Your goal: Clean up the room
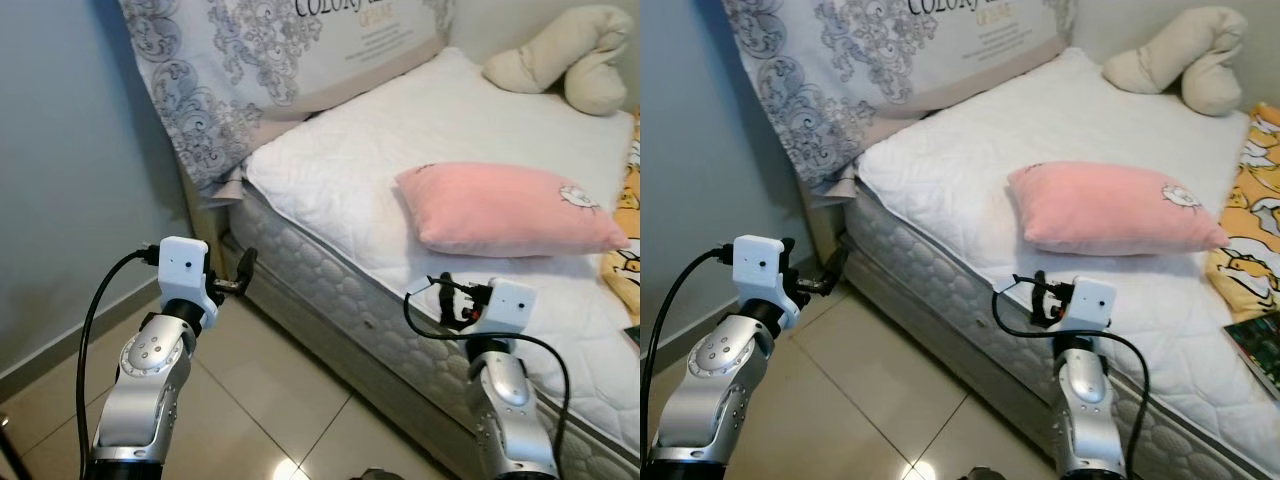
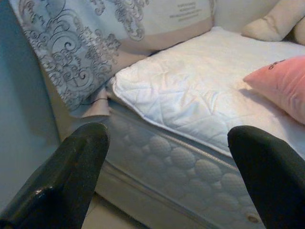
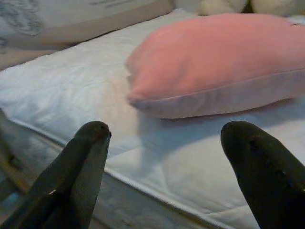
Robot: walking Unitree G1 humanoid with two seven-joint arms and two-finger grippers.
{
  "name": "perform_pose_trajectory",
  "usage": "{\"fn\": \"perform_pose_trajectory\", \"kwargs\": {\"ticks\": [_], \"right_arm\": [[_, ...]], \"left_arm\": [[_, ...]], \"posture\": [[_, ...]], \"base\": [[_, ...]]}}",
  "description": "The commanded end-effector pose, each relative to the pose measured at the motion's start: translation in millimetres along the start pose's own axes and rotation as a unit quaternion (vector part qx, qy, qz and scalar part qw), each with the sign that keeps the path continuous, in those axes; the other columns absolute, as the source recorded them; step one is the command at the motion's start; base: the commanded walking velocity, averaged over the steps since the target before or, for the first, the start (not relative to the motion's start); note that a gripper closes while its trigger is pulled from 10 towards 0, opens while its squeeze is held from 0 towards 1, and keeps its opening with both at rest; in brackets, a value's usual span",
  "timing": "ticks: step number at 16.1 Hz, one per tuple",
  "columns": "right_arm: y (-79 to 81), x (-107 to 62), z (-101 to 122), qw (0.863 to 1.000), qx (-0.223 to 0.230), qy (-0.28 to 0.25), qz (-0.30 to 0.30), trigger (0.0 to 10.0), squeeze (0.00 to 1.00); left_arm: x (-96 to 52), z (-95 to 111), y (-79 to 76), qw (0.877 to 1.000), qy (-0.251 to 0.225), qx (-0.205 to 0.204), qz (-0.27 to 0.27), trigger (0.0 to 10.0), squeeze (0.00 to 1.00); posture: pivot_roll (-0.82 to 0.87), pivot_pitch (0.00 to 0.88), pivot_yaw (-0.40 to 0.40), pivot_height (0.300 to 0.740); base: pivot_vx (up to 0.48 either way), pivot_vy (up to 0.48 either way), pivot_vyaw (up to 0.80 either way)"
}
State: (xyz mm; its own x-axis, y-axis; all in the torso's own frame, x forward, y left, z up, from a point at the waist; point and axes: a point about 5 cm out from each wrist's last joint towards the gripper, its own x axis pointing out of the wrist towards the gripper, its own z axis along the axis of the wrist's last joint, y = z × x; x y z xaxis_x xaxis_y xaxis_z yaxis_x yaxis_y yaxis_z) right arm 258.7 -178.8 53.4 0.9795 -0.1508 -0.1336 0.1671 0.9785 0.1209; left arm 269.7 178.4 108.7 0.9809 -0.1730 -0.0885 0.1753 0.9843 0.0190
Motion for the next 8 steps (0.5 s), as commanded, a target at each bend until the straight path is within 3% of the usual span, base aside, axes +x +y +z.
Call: {"fn": "perform_pose_trajectory", "kwargs": {"ticks": [1, 2, 3, 4, 5, 6, 8], "right_arm": [[-2.9, 2.4, 7, 1.0, 0.009, -0.017, -0.011, 10.0, 1.0], [-2.4, 3.7, 4, 1.0, 0.002, -0.001, -0.006, 10.0, 1.0], [-1.9, 4.1, 3, 1.0, -0.002, 0.004, -0.004, 10.0, 1.0], [1.0, 4.9, 6, 1.0, -0.01, -0.004, 0.005, 10.0, 0.84], [2.4, 5.4, 5, 1.0, -0.018, 0.001, 0.008, 10.0, 0.0], [8.6, 4.8, 11, 0.999, -0.019, -0.016, 0.03, 10.0, 0.0], [9.6, 5.0, 10, 0.999, -0.008, -0.017, 0.031, 10.0, 0.0]], "left_arm": [[-2.0, 1, -0.1, 1.0, 0.0, -0.011, -0.012, 10.0, 0.0], [-3.8, 1, -3.1, 0.999, -0.003, -0.022, -0.035, 10.0, 1.0], [-4.0, 1, -4.1, 0.999, -0.001, -0.019, -0.039, 10.0, 1.0], [-3.5, 0, -7.0, 0.999, 0.001, -0.019, -0.049, 10.0, 1.0], [-3.3, 0, -8.7, 0.998, -0.001, -0.019, -0.055, 10.0, 1.0], [-2.5, 3, -10.2, 0.998, -0.008, -0.012, -0.054, 10.0, 0.0], [-0.2, 2, -9.9, 0.999, -0.003, -0.003, -0.048, 10.0, 0.0]], "posture": [[0.1, 0.0, -0.052, 0.714], [0.1, 0.0, -0.053, 0.714], [0.1, 0.0, -0.053, 0.714], [0.1, 0.0, -0.053, 0.714], [0.1, 0.0, -0.053, 0.714], [0.1, 0.0, -0.054, 0.714], [0.1, 0.0, -0.054, 0.714]], "base": [[0.0, 0.0, 0.0], [0.0, 0.0, 0.0], [0.0, 0.0, 0.0], [0.0, 0.0, 0.0], [0.0, 0.0, 0.0], [0.0, 0.0, -0.63], [0.0, 0.0, -0.59]]}}
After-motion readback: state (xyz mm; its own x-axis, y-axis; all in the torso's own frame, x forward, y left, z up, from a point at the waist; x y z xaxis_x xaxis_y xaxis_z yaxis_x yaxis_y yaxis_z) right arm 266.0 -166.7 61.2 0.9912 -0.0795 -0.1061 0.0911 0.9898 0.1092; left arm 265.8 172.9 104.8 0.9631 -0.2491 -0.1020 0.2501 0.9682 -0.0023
